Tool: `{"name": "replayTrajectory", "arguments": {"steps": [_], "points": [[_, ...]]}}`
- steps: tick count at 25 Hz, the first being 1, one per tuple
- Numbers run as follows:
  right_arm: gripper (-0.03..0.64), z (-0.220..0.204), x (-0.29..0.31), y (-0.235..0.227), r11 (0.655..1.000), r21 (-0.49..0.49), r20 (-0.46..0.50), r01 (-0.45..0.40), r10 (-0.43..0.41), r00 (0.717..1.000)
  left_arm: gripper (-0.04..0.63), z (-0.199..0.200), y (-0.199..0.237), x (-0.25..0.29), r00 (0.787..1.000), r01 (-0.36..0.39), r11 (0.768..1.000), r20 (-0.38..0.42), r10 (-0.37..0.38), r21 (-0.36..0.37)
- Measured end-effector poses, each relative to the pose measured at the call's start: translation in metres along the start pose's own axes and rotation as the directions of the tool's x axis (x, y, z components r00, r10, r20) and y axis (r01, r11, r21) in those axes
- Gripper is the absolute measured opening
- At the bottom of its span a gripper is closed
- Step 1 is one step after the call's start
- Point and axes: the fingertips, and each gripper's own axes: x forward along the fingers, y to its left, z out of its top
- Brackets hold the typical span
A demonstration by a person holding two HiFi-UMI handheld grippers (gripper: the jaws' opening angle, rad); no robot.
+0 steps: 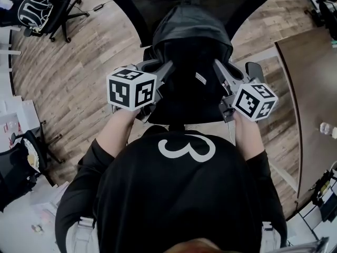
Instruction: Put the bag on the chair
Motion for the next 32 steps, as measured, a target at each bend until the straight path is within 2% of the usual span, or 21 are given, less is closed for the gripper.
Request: {"name": "replayTrajectory", "arguments": {"steps": [11,32], "points": [[0.057,-0.007,0.03,-0.026,0.999,-0.029,-0.019,0.029,-0.029,0.999,0.044,0.0,0.029,0.028,1.0,-0.002,0.999,-0.007,0.002,-0.052],[0.057,-0.038,0.062,-0.063,0.997,0.019,-0.091,0.079,-0.077,0.993,0.044,-0.02,0.065,0.065,0.998,-0.035,0.996,-0.051,0.031,-0.086]]}}
